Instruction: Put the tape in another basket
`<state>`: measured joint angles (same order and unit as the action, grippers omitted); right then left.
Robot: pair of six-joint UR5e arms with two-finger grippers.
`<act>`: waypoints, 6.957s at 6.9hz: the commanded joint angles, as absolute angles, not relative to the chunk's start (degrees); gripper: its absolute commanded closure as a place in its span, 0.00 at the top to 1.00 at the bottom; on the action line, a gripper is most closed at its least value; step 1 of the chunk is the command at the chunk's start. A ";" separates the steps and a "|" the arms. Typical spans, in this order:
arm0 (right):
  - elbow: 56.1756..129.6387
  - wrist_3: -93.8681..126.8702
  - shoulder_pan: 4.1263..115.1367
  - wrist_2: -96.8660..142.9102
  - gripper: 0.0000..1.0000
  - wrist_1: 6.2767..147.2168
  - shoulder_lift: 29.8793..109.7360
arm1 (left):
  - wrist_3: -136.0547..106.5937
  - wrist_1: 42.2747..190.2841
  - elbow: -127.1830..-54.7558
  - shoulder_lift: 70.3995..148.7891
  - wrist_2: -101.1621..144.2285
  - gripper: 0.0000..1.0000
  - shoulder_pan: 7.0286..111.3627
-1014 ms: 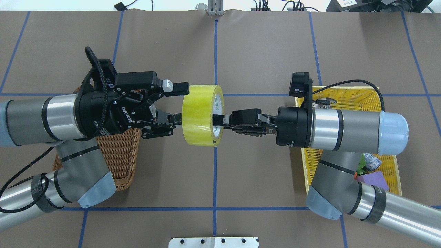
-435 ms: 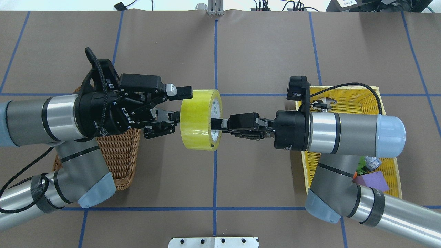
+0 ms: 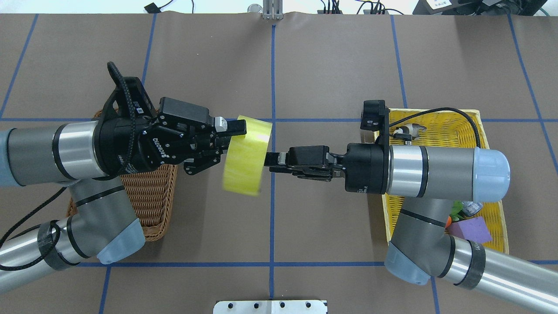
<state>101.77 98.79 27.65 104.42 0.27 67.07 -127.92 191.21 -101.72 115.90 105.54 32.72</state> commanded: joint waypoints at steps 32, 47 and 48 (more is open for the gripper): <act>101.25 -8.70 80.84 133.77 1.00 111.14 71.54 | -15.31 85.42 -117.88 87.93 124.78 0.99 70.10; 93.07 -10.28 89.56 138.78 1.00 101.16 86.48 | 5.01 85.78 -95.54 88.15 134.65 0.99 96.50; 93.16 -10.28 89.56 138.87 1.00 101.16 86.48 | 5.01 85.78 -95.54 88.15 134.65 0.99 96.50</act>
<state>93.04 -10.30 89.55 138.78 101.17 86.43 5.05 85.78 -95.60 88.16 134.62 96.55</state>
